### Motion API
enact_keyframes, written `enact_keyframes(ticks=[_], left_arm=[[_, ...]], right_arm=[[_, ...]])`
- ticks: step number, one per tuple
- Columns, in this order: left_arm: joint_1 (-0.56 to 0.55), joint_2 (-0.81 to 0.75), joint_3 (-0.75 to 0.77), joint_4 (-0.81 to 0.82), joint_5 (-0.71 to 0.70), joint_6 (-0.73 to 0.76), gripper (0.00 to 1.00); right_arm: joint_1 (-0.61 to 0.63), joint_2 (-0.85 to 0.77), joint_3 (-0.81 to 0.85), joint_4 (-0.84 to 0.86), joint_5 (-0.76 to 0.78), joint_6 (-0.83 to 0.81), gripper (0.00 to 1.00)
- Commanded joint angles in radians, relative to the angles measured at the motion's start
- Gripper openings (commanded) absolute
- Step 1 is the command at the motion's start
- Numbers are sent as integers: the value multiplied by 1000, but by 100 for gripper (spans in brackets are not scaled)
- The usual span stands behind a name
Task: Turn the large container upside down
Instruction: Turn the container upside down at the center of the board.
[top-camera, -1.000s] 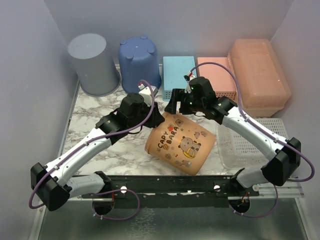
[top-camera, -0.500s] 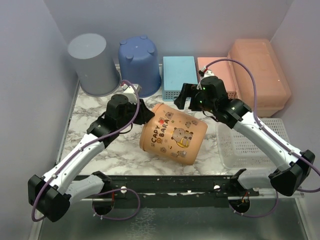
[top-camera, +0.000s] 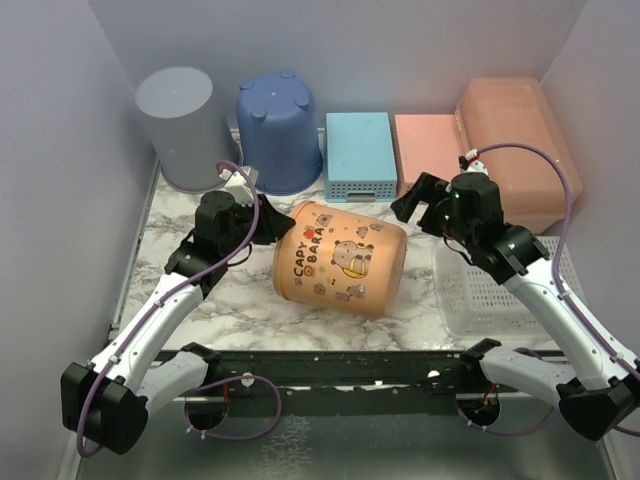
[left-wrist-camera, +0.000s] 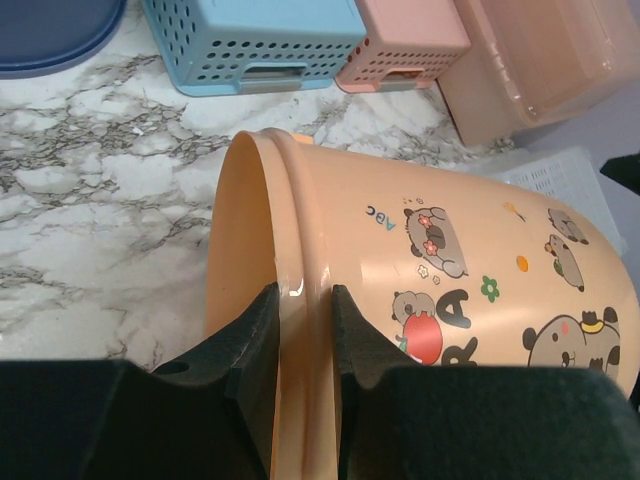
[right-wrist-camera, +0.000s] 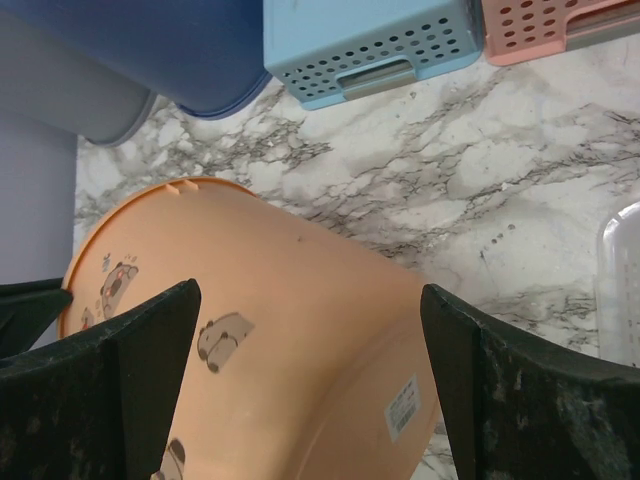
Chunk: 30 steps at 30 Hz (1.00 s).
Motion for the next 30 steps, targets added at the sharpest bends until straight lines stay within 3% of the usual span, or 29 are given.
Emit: enact_keyframes(ticks=[1,14,30], left_arm=[[32,29,-83,-162,-32,41,7],[58,-26,-140,-146,-118,-3,6],[83,-90,-231,-116,-200,-78,6]], right_arm=[[3,-51,-1,-4,-63,29,95],[6,10,-74,213,-531,26,85],[113,168,77,208,-576,-59,85]])
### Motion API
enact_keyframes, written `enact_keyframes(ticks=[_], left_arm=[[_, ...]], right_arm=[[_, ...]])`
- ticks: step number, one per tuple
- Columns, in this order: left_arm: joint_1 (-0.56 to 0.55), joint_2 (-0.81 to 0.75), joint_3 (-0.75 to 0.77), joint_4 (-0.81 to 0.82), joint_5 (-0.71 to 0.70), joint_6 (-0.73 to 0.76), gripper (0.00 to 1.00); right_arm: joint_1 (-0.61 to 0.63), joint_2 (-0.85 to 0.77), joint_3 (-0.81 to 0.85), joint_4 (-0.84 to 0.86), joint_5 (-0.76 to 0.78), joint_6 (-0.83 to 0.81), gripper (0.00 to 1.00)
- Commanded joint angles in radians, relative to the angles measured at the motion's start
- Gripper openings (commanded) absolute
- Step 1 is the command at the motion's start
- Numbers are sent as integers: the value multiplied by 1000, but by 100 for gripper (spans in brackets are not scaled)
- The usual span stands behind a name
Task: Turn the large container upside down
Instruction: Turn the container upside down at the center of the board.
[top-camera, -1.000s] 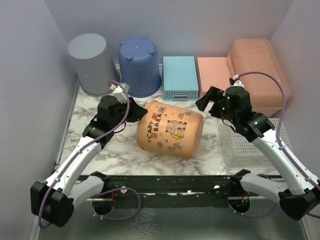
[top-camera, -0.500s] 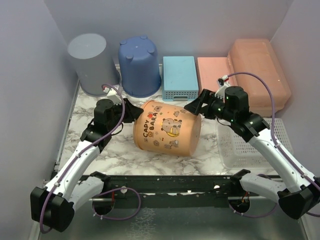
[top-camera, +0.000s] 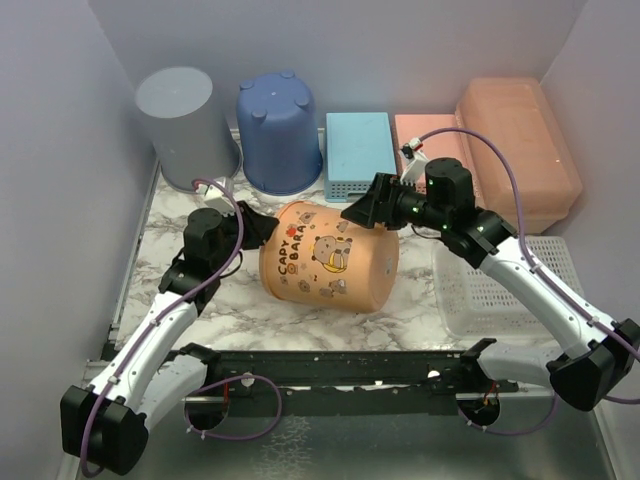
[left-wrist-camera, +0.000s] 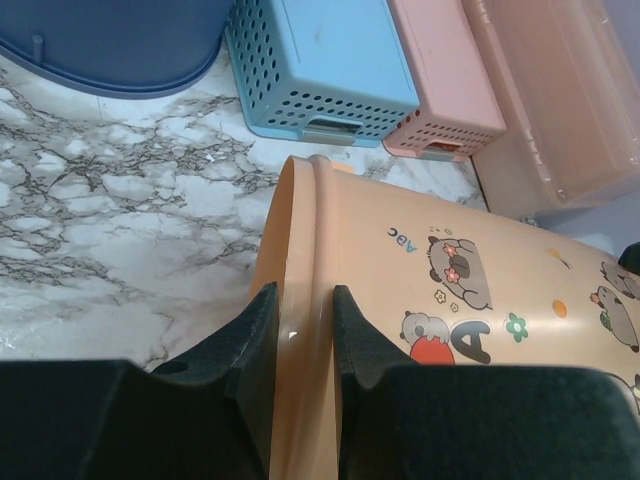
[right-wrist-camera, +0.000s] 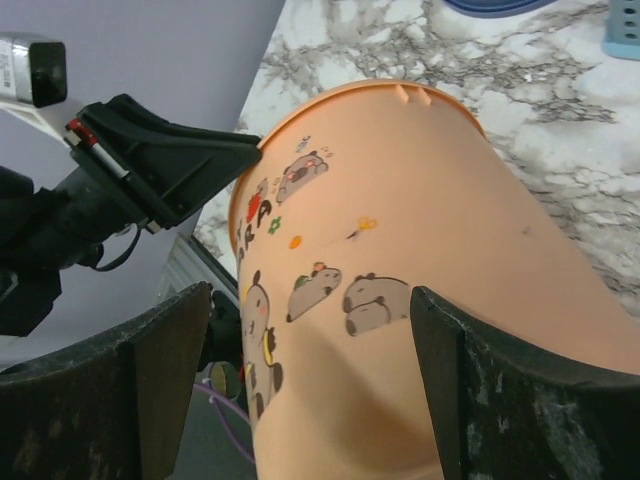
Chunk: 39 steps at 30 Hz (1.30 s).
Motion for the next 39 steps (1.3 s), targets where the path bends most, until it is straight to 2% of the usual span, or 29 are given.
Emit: enact_keyframes(ticks=[1,18,27,39], left_arm=[[8,30,-79,-224,-89,-2,6],[13,-72,-221,-190,-292,-145,6],[15,-222,-335,-170,-403,-236,6],[15,-461,-512,-181,-484,-353,6]], right_arm=[[29,41,52,-29,-75,-14,85],[73,248,248,-6,-122,-36,85],[142,378,343,13,-131,-42,85],[231,547,519,-7,-143,-51,85]])
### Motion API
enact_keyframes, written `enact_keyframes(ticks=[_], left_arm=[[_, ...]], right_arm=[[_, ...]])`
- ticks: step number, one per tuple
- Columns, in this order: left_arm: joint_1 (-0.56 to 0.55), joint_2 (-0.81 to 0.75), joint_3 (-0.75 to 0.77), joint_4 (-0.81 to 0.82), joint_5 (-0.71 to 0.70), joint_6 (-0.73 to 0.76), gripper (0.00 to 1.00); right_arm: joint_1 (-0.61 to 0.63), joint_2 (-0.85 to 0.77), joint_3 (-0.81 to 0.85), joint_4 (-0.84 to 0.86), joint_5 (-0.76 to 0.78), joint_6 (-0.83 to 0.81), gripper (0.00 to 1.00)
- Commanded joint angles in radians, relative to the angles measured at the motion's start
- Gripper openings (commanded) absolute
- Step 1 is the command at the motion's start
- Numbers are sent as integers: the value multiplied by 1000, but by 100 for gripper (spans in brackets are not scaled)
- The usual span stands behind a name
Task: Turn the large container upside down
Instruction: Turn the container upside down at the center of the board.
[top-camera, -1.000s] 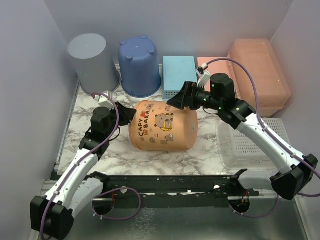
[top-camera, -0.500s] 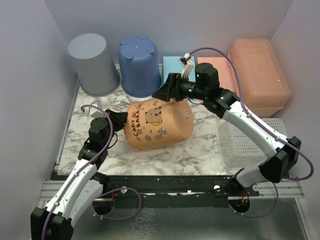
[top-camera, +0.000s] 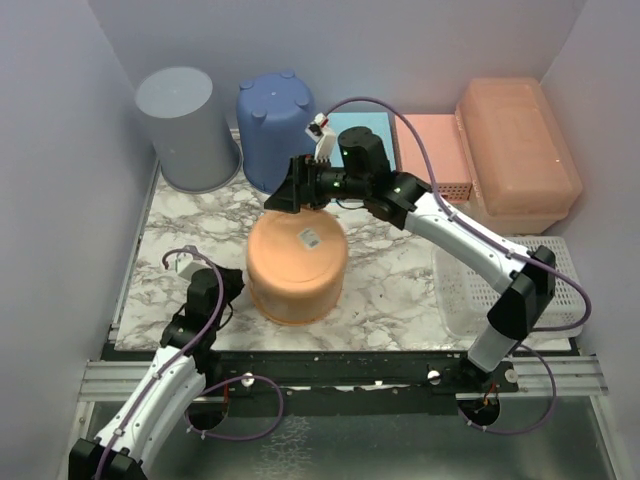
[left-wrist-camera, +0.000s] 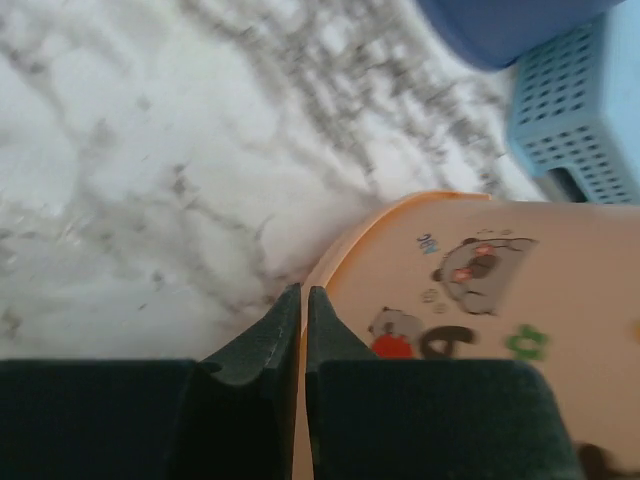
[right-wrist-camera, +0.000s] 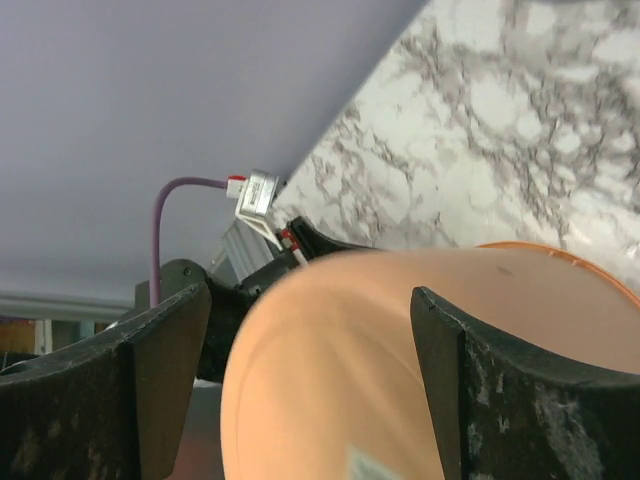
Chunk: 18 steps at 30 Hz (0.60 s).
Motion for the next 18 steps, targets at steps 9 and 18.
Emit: enact_keyframes(ticks=[9,18], left_arm=[[-3,-125,-43,-190,-68,-66,13],[-4,-45,176,-321,-93,-7,51]], right_arm=[[21,-5,96,-205,124,-99,88],[20,-371,-186,-227,467,-180,96]])
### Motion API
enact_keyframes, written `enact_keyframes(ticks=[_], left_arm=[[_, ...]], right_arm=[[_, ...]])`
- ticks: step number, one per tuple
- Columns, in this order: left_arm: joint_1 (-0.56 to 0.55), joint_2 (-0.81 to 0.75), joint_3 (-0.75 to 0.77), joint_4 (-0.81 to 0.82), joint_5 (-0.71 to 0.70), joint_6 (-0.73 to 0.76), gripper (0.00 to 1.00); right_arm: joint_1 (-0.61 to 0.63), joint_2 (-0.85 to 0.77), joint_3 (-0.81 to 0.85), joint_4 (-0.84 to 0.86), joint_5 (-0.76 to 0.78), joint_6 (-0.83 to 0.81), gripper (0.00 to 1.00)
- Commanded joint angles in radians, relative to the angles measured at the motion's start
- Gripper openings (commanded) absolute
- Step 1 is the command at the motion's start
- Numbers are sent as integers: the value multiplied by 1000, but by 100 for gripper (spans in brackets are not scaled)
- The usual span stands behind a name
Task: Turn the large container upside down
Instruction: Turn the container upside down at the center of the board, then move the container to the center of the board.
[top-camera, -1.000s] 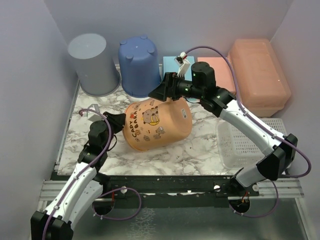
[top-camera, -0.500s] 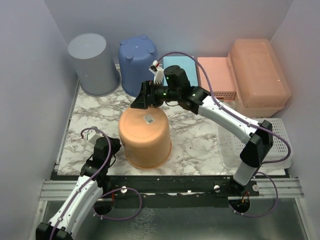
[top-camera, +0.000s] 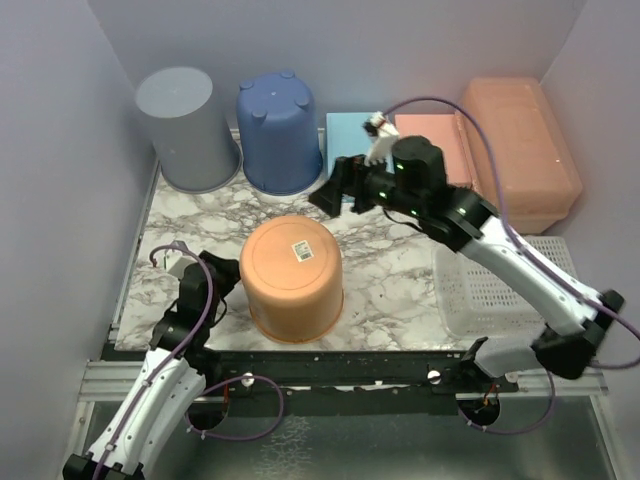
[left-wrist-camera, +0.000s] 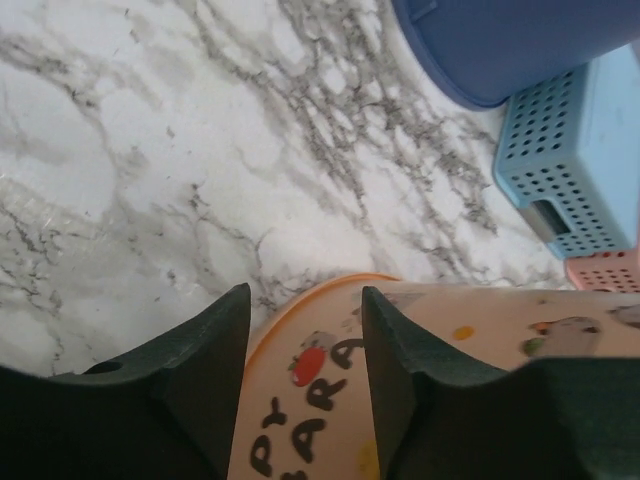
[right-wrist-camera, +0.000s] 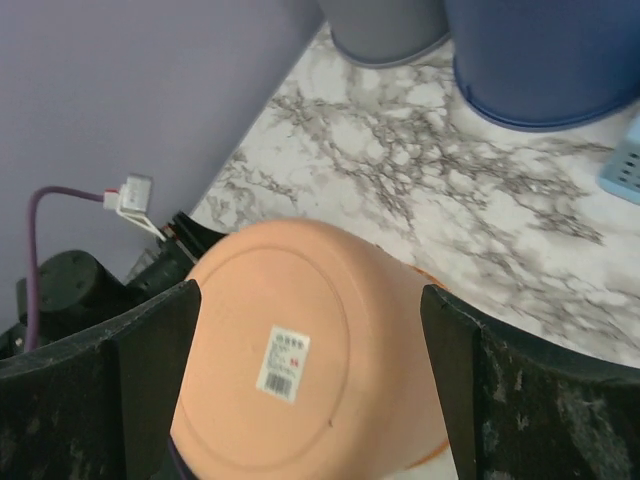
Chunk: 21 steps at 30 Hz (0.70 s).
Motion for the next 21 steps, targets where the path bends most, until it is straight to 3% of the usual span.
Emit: enact_keyframes(ticks=[1,3,7,12,17,21], left_arm=[[-1,40,150,-88,-28,56,53],[-2,71,214,-117,-13,85,57],[-2,157,317,-165,37,148,66],[-2,260,403,-170,132,174,68],[-1,381,430,-94,242,141,68],[-6,447,435,-4,284,106,68]], right_arm=[[5,-240,-212,-13,167,-57,96],[5,-354,-344,7,137,-48,96],[4,-558,-553,42,-133,-38,94],[8,-625,-717,73,-398,50,85],[44,-543,-767,130,-361,88,83],[44,-460,-698,119,-95,133,87]])
